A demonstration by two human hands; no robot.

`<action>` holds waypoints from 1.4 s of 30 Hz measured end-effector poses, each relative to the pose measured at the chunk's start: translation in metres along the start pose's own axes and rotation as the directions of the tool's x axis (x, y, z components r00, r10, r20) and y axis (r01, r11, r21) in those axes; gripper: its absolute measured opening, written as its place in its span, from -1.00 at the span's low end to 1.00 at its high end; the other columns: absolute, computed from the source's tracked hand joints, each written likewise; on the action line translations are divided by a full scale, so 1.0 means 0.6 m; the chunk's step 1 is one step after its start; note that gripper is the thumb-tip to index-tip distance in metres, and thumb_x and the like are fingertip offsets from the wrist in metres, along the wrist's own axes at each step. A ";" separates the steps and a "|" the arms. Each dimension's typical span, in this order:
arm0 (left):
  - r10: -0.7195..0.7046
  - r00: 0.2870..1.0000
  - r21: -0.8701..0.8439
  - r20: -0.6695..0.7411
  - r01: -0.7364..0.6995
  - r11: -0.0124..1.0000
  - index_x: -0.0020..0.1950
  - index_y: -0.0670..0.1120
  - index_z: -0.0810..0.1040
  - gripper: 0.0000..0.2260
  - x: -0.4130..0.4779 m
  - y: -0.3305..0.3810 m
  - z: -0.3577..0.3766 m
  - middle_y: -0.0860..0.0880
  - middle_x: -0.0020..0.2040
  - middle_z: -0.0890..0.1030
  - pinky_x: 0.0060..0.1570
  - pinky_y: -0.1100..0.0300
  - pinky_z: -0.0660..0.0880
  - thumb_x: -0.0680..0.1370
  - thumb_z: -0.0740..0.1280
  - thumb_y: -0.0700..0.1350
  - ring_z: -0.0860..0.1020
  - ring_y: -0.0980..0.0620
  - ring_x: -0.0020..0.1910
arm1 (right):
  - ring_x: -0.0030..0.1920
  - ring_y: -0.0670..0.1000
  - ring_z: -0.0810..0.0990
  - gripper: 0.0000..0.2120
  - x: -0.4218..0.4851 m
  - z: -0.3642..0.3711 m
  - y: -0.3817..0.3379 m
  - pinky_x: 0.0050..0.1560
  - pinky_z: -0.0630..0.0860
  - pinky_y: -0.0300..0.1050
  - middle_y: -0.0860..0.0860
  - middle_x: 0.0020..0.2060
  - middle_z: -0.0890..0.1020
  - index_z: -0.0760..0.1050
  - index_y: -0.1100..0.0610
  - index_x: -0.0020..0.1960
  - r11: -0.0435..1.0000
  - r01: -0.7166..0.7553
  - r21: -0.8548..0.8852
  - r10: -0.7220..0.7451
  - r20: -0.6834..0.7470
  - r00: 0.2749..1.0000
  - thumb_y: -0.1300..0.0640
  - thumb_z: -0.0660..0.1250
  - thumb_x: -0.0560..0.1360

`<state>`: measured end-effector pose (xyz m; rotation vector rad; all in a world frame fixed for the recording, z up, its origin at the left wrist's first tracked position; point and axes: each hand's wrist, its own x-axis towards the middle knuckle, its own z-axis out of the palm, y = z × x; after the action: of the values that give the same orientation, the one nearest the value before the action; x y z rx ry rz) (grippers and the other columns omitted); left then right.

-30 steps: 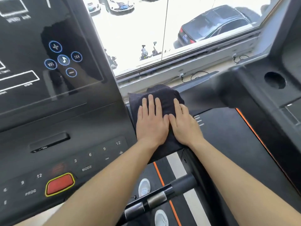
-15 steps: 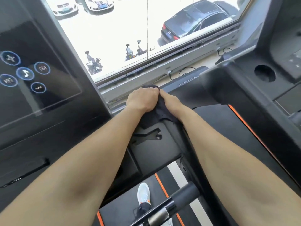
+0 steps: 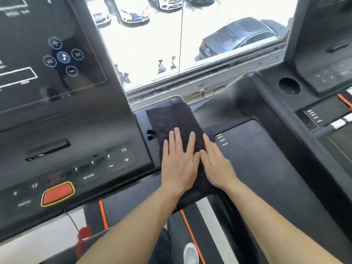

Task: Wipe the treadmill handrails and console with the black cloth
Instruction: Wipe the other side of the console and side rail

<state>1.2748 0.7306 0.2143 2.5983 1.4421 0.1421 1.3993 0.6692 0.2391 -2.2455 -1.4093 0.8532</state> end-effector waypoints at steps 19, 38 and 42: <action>-0.331 0.943 -0.331 0.042 0.326 0.886 0.59 -0.12 0.21 -0.50 -0.073 0.138 0.021 -0.23 0.63 0.02 0.52 -0.19 0.04 0.67 -0.02 0.01 -0.05 -0.27 0.60 | 0.21 -0.33 0.31 -0.57 -0.048 -0.031 0.045 0.06 0.24 -0.58 -0.33 0.28 0.40 0.13 -0.16 0.56 0.848 -0.072 0.525 -0.027 0.180 0.983 0.01 0.08 0.71; -0.390 0.728 -0.441 0.564 0.665 0.603 0.48 -0.18 0.37 -0.36 -0.045 0.130 -0.034 -0.25 0.41 0.47 0.36 -0.07 0.34 0.66 -0.18 0.19 0.45 -0.23 0.37 | 0.31 -0.02 0.42 -0.68 -0.078 -0.024 0.044 0.40 0.26 -0.03 -0.13 0.26 0.49 0.37 -0.11 0.37 0.891 -0.148 0.430 0.089 0.154 0.984 -0.08 0.04 0.66; -0.465 0.826 -0.334 0.319 0.557 0.760 0.32 -0.29 0.36 -0.49 -0.085 0.177 -0.029 -0.27 0.24 0.58 0.17 -0.07 0.41 0.68 -0.03 0.13 0.57 -0.28 0.19 | -0.05 -0.04 0.58 -0.65 -0.016 -0.025 0.040 -0.02 0.48 -0.12 0.00 -0.02 0.61 0.54 0.11 0.16 0.699 -0.323 0.638 0.229 0.228 0.946 -0.10 0.11 0.67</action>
<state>1.3333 0.6339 0.2515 1.7444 1.7538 0.0752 1.4221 0.6501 0.2394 -1.8506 -0.6227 1.3704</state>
